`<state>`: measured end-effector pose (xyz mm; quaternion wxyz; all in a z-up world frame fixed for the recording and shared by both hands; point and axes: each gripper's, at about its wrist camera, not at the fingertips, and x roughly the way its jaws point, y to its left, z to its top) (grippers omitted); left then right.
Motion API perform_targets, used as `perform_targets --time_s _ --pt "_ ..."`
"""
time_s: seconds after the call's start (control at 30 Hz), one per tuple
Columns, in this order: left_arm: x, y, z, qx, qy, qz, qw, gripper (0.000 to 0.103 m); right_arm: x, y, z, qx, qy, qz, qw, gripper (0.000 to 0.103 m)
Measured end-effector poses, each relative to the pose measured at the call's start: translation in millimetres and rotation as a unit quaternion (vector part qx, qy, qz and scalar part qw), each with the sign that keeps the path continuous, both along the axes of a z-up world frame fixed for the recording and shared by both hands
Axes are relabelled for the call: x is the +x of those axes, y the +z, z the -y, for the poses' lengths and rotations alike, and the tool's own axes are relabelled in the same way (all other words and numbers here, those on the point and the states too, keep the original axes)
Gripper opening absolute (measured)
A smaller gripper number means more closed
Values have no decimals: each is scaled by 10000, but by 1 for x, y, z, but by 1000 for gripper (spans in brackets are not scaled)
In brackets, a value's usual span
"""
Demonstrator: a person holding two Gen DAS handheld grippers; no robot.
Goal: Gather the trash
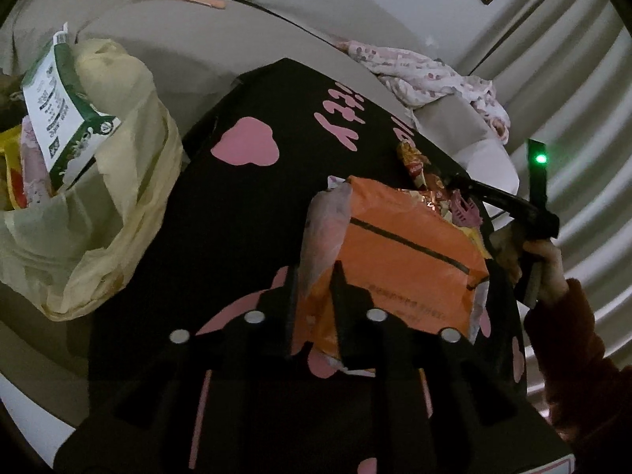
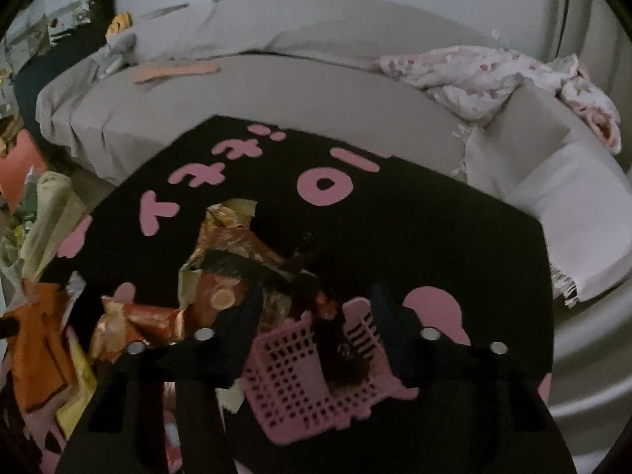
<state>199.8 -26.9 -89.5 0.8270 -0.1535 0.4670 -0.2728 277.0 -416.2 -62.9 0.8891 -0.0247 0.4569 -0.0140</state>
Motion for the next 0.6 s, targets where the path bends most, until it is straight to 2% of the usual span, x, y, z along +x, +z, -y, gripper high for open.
perform_targets --time_s 0.03,0.13,0.37,0.5,0.6 --pt "0 0 -1 -4 14 25 10000 24 3 -2 0 -11 -17 -66 10000 34" --pt "-2 2 -5 -20 71 123 9999 32 -2 1 -1 -79 -75 -21 9999 22" --pt "-8 10 -6 16 51 439 9990 45 -50 46 -5 240 -187 611 9977 19" --pt "-14 15 -2 133 52 677 9976 50 -83 68 -11 427 -86 833 9956 19" --pt "-17 16 0 149 38 710 9974 51 -106 78 -16 572 3 925 9941 19"
